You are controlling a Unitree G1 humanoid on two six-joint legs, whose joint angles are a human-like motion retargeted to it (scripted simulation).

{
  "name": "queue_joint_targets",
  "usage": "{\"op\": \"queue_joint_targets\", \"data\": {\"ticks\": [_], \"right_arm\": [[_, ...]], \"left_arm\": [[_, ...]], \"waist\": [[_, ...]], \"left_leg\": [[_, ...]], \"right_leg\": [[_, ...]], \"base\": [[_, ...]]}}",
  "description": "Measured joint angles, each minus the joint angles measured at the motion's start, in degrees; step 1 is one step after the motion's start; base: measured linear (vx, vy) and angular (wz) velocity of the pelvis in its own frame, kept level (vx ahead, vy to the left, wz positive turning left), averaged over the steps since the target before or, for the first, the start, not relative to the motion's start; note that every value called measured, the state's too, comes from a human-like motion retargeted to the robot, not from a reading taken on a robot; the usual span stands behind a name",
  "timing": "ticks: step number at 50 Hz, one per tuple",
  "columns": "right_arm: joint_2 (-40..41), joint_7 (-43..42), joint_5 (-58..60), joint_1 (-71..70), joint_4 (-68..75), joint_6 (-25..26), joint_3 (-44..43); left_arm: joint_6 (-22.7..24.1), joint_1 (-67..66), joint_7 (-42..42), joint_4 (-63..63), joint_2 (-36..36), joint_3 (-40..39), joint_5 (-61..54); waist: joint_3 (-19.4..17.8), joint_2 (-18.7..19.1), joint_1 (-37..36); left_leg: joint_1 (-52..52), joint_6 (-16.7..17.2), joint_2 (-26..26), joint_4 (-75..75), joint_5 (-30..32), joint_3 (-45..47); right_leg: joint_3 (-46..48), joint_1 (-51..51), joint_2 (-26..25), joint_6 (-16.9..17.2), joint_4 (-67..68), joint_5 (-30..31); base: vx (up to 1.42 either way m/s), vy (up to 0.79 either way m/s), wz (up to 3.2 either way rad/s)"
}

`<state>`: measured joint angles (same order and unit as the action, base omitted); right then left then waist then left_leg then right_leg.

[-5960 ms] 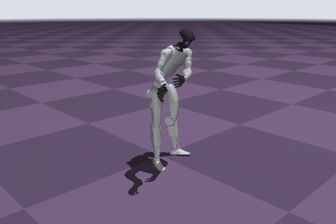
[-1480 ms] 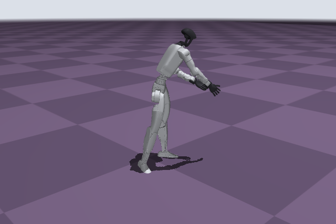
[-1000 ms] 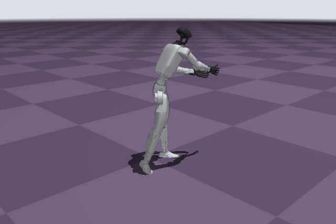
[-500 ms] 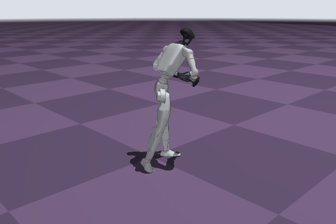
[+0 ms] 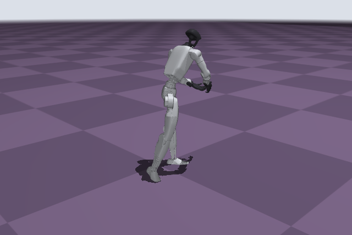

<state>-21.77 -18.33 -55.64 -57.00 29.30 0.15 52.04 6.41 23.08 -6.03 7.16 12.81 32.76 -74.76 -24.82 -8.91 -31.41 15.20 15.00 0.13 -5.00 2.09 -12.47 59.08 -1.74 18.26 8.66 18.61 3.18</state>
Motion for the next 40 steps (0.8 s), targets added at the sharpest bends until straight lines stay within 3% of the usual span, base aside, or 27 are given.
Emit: {"op": "queue_joint_targets", "data": {"ticks": [4,7,10,13,16,20,25,30,35,40], "right_arm": [[-3.9,3.3,-9.4,13.7,-15.9,1.2,3.6],[-4.6,3.6,-14.3,16.1,-21.7,0.6,5.7],[-3.7,1.9,-16.7,11.2,-23.4,-2.2,6.5],[-0.8,0.2,-14.3,0.3,-17.2,-3.7,5.0],[4.1,-2.3,-6.6,-12.2,-1.8,-2.6,0.9],[11.5,-9.4,2.3,-27.2,26.2,-1.5,-10.4],[13.4,-13.0,3.3,-32.9,42.0,-1.8,-19.7],[11.4,-9.5,4.3,-17.2,28.3,-2.4,-10.4],[8.2,-7.9,7.6,8.2,8.4,-1.2,-5.3],[5.7,-3.2,8.5,23.9,-4.8,0.0,-6.2]], "left_arm": [[-1.9,-17.5,0.6,-11.9,6.0,-0.7,0.2],[-2.1,-23.9,1.5,-17.8,8.7,-2.5,-0.4],[-0.4,-22.4,0.8,-22.0,9.9,-4.3,-1.3],[3.0,-11.8,-1.6,-21.2,9.0,-6.4,-1.1],[6.6,4.0,-4.3,-12.9,7.2,-9.0,1.0],[9.5,25.5,-9.0,8.4,6.6,-11.2,6.4],[6.7,38.6,-12.2,32.7,7.4,-5.8,9.6],[4.5,26.7,-8.8,28.2,6.6,-1.2,5.2],[0.5,1.3,-6.2,9.2,5.9,-2.6,6.5],[-0.9,-21.3,-1.5,-10.3,6.7,-9.5,9.5]], "waist": [[-1.5,0.7,-0.1],[-2.5,1.1,-0.5],[-2.8,1.3,-0.7],[-2.4,1.1,-0.6],[-1.4,0.4,-0.4],[0.5,-0.5,0.3],[1.8,-1.2,1.5],[1.8,-1.6,2.0],[1.4,-0.9,2.4],[-0.2,-1.0,2.8]], "left_leg": [[0.1,0.0,-0.6,0.0,-0.1,0.0],[0.4,0.0,-0.9,0.0,0.0,0.3],[0.9,0.0,-1.0,0.0,0.2,0.6],[1.4,0.0,-1.0,0.0,0.5,0.9],[1.8,0.0,-0.8,0.0,0.8,1.0],[1.9,0.0,-0.8,0.0,1.1,0.7],[1.3,0.0,-0.3,0.0,1.2,-0.1],[0.7,0.0,0.4,0.0,1.2,-0.4],[0.4,0.0,0.6,0.0,1.1,0.3],[0.6,0.0,-0.1,0.0,1.2,2.6]], "right_leg": [[0.0,0.0,0.3,0.5,-0.4,0.5],[-0.3,0.3,0.4,1.3,-0.7,0.7],[-0.7,0.7,0.5,2.0,-1.1,0.8],[-0.9,1.3,0.4,2.2,-1.3,0.6],[-0.9,1.8,0.4,2.0,-1.1,0.2],[-0.8,1.9,0.4,1.4,-0.7,-0.3],[-0.5,1.2,0.0,0.5,-0.2,-0.2],[-0.5,0.6,-0.7,-0.5,-0.4,0.7],[-0.9,0.6,-1.0,-1.1,-1.3,1.5],[-2.3,1.5,-0.6,-0.2,-3.1,1.9]], "base": [[0.05,0.03,0.06],[0.0,0.0,0.0],[0.0,0.0,0.0],[0.0,0.0,0.0],[0.0,0.0,0.0],[0.0,0.0,0.0],[0.02,-0.01,0.02],[0.07,-0.01,-0.03],[0.07,0.03,-0.17],[0.03,0.06,-0.35]]}}
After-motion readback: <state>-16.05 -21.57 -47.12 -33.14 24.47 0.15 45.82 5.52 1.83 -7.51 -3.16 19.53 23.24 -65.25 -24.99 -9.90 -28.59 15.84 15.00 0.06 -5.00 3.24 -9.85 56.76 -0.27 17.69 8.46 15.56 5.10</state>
